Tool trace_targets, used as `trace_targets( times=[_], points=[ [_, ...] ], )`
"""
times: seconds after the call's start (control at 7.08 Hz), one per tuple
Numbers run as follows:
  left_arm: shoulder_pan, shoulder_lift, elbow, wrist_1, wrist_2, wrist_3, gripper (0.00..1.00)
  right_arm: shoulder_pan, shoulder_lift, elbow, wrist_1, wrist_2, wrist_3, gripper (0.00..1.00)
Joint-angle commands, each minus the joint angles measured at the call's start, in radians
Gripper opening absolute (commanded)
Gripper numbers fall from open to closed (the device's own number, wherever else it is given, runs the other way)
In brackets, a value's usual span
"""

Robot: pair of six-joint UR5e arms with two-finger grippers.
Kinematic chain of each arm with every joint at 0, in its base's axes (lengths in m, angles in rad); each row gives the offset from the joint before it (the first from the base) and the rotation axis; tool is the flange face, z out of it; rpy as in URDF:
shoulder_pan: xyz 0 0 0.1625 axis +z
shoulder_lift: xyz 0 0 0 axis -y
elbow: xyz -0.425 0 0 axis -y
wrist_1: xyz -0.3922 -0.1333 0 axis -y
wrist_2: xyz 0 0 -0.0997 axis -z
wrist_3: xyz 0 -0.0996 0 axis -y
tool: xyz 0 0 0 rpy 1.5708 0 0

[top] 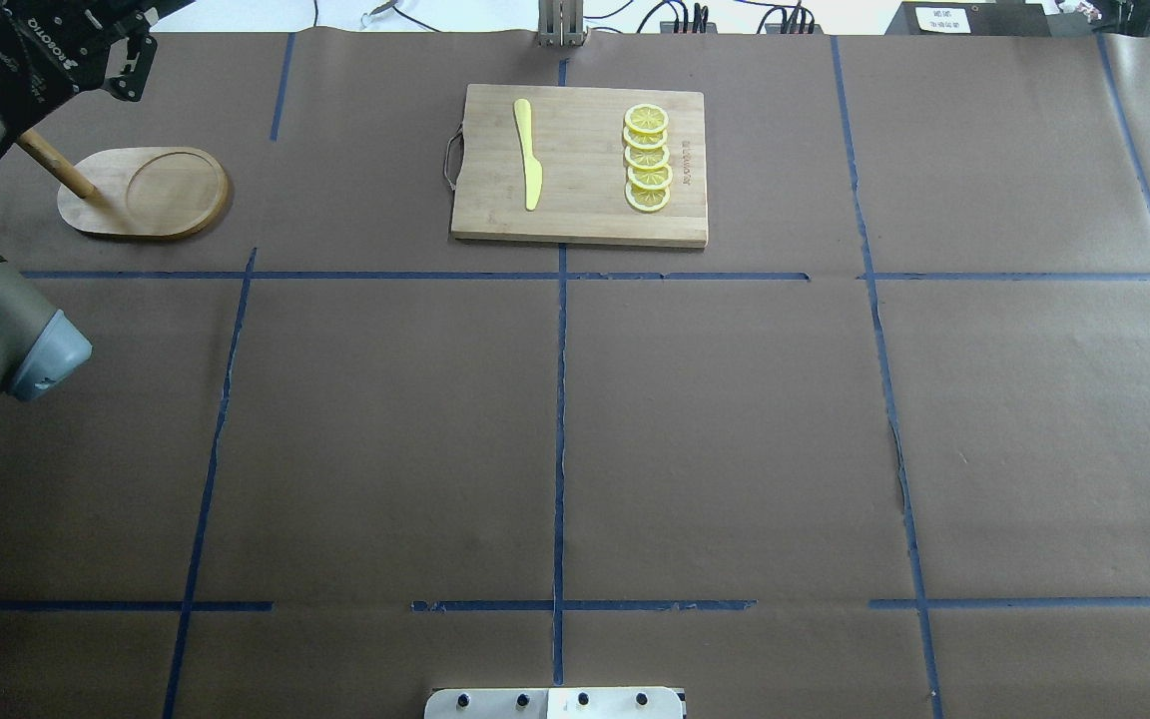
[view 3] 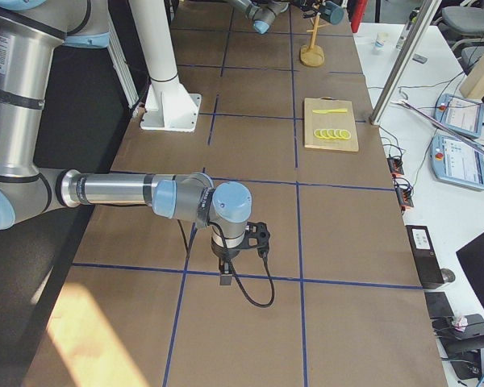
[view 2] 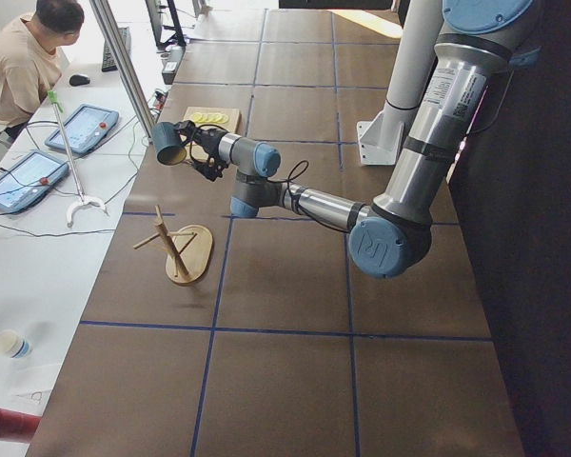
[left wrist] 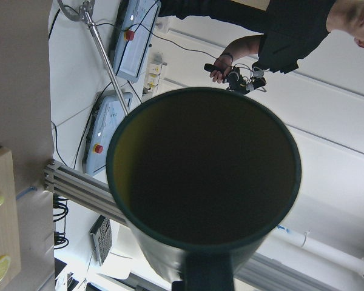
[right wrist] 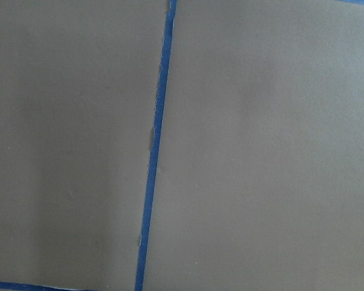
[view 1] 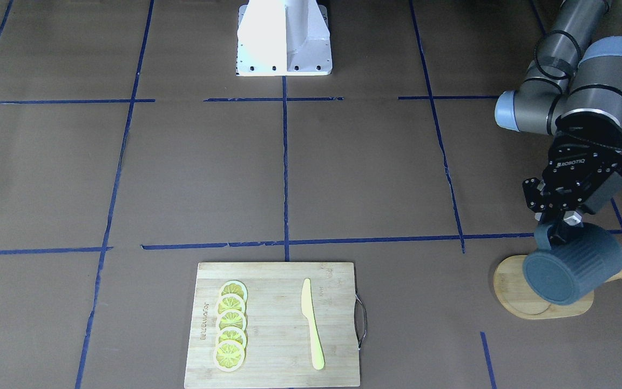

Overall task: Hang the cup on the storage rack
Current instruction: 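Carry the mug with the left gripper up to the wooden rack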

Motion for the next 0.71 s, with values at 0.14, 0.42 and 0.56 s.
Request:
trace_targets(
  times=[0.14,0.42,0.56],
  points=[
    [-0.039,0.002,0.195,-0.192,0.002,-0.088,0.09,0.001,-0.001,-0.001,0.0,0.0,0.0,1.0],
    [-0.041,0.009,0.24,-0.258,0.002,-0.1,0.09,0.001,-0.001,-0.001,0.0,-0.002,-0.002,1.0],
    [-0.041,0.015,0.278,-0.309,0.002,-0.104,0.09,0.001,0.001,-0.001,0.002,-0.002,-0.002,1.0]
  ],
)
